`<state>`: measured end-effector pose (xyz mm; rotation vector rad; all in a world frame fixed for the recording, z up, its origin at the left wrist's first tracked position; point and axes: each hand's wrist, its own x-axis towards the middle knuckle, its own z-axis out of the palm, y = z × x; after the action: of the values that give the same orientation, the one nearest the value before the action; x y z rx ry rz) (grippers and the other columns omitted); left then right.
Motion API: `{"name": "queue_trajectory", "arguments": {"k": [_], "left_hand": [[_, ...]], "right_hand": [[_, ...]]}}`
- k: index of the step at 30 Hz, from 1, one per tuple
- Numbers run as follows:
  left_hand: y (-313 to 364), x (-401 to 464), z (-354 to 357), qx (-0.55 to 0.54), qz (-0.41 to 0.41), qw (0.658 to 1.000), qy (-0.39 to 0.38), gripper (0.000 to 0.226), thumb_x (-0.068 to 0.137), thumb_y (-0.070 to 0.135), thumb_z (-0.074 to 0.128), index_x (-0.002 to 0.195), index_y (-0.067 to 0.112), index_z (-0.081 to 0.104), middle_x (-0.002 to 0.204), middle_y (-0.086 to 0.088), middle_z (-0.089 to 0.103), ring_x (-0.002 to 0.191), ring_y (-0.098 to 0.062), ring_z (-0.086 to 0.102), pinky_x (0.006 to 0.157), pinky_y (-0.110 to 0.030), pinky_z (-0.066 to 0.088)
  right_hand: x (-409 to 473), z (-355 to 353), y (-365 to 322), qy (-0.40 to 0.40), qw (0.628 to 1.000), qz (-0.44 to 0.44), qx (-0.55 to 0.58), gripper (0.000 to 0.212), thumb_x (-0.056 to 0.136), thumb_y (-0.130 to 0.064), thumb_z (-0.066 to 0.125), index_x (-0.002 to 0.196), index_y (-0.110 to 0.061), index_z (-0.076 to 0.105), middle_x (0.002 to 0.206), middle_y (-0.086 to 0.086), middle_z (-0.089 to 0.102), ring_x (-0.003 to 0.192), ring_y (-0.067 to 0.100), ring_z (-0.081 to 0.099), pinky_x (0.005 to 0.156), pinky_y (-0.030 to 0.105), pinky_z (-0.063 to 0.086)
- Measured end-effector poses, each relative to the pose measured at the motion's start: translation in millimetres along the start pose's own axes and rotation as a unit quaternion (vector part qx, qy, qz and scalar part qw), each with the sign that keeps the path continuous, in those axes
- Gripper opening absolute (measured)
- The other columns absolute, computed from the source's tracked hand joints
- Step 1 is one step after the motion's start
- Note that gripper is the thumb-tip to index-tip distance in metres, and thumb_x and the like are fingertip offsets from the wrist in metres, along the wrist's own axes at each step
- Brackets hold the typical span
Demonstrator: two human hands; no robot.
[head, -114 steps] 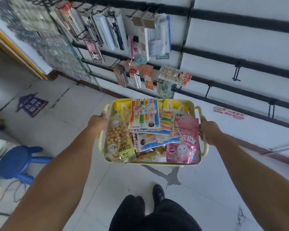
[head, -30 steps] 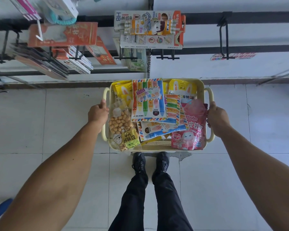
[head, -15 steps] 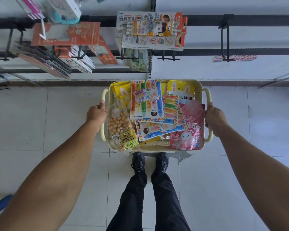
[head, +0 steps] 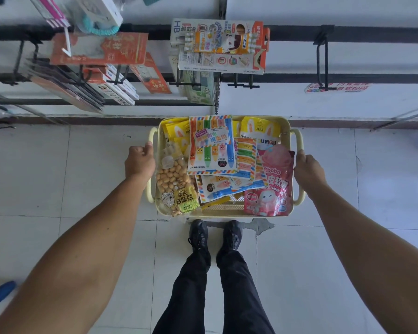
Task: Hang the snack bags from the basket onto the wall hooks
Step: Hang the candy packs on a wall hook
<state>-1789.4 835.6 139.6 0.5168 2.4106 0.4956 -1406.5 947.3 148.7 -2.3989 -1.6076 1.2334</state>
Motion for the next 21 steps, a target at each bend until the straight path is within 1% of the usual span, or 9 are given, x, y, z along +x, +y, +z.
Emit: {"name": "queue_trajectory", "arguments": {"k": [3, 5, 7, 9, 13, 15, 17, 19, 21], "left_hand": [[9, -6, -6, -0.004, 0.004, 1.0, -0.01, 0.052, 0.103, 0.049, 0.043, 0.128, 0.003, 0.05, 0.125, -0.016, 0.062, 0.115, -0.036, 0.058, 0.085, -0.037, 0.043], [11, -9, -10, 0.023, 0.037, 0.999, -0.005, 0.058, 0.102, 0.048, 0.046, 0.138, 0.003, 0.045, 0.138, -0.019, 0.054, 0.127, -0.039, 0.051, 0.098, -0.043, 0.044], [13, -15, -14, 0.066, 0.09, 0.994, 0.011, 0.06, 0.101, 0.045, 0.05, 0.145, 0.006, 0.041, 0.147, -0.02, 0.045, 0.135, -0.039, 0.042, 0.105, -0.049, 0.041], [18, -25, -17, 0.096, 0.148, 0.984, 0.017, 0.058, 0.1, 0.042, 0.051, 0.148, 0.011, 0.039, 0.15, -0.015, 0.042, 0.138, -0.035, 0.038, 0.106, -0.049, 0.039], [28, -42, -24, 0.15, 0.229, 0.962, -0.004, 0.056, 0.1, 0.044, 0.049, 0.148, 0.017, 0.039, 0.147, -0.01, 0.047, 0.135, -0.033, 0.041, 0.105, -0.049, 0.043], [33, -51, -28, 0.167, 0.249, 0.954, -0.013, 0.055, 0.1, 0.044, 0.049, 0.147, 0.016, 0.041, 0.146, -0.01, 0.048, 0.135, -0.032, 0.042, 0.107, -0.049, 0.043], [38, -61, -33, 0.178, 0.273, 0.945, -0.023, 0.053, 0.1, 0.043, 0.049, 0.145, 0.015, 0.044, 0.145, -0.009, 0.05, 0.135, -0.032, 0.043, 0.106, -0.049, 0.044], [45, -71, -36, 0.175, 0.284, 0.942, -0.036, 0.051, 0.101, 0.041, 0.049, 0.145, 0.015, 0.045, 0.146, -0.009, 0.051, 0.135, -0.031, 0.044, 0.105, -0.049, 0.045], [53, -79, -39, 0.16, 0.276, 0.946, -0.053, 0.049, 0.102, 0.04, 0.048, 0.145, 0.016, 0.045, 0.144, -0.008, 0.053, 0.131, -0.03, 0.048, 0.099, -0.047, 0.047]], "right_hand": [[-5, -4, -4, 0.003, 1.0, 0.005, -0.004, 0.049, 0.107, -0.038, 0.026, 0.128, -0.002, 0.051, 0.114, 0.019, 0.06, 0.093, 0.028, 0.05, 0.078, 0.035, 0.037], [-8, -6, -8, 0.014, 1.0, 0.005, 0.0, 0.049, 0.106, -0.038, 0.029, 0.136, -0.004, 0.047, 0.127, 0.02, 0.058, 0.101, 0.029, 0.052, 0.081, 0.036, 0.039], [-15, -6, -12, 0.048, 0.999, -0.008, -0.006, 0.051, 0.105, -0.04, 0.031, 0.143, -0.008, 0.041, 0.138, 0.02, 0.052, 0.118, 0.034, 0.051, 0.093, 0.045, 0.043], [-22, -7, -18, 0.083, 0.995, -0.048, -0.039, 0.05, 0.104, -0.038, 0.033, 0.145, -0.009, 0.039, 0.143, 0.02, 0.046, 0.131, 0.037, 0.04, 0.103, 0.051, 0.037], [-39, -6, -40, 0.09, 0.982, -0.129, -0.105, 0.049, 0.102, -0.034, 0.036, 0.145, -0.011, 0.038, 0.145, 0.017, 0.044, 0.131, 0.036, 0.038, 0.105, 0.05, 0.037], [-50, -5, -52, 0.086, 0.971, -0.178, -0.137, 0.05, 0.1, -0.039, 0.033, 0.145, -0.017, 0.035, 0.146, 0.013, 0.043, 0.13, 0.035, 0.041, 0.104, 0.051, 0.04], [-63, -3, -63, 0.075, 0.963, -0.215, -0.142, 0.047, 0.101, -0.038, 0.037, 0.144, -0.018, 0.035, 0.149, 0.012, 0.042, 0.135, 0.036, 0.038, 0.105, 0.053, 0.041], [-75, 0, -74, 0.06, 0.96, -0.232, -0.147, 0.046, 0.103, -0.036, 0.041, 0.144, -0.015, 0.039, 0.15, 0.012, 0.041, 0.14, 0.035, 0.033, 0.109, 0.052, 0.037], [-86, 4, -84, 0.049, 0.956, -0.245, -0.157, 0.046, 0.104, -0.038, 0.04, 0.144, -0.015, 0.041, 0.15, 0.012, 0.043, 0.137, 0.034, 0.039, 0.109, 0.05, 0.039]]}}
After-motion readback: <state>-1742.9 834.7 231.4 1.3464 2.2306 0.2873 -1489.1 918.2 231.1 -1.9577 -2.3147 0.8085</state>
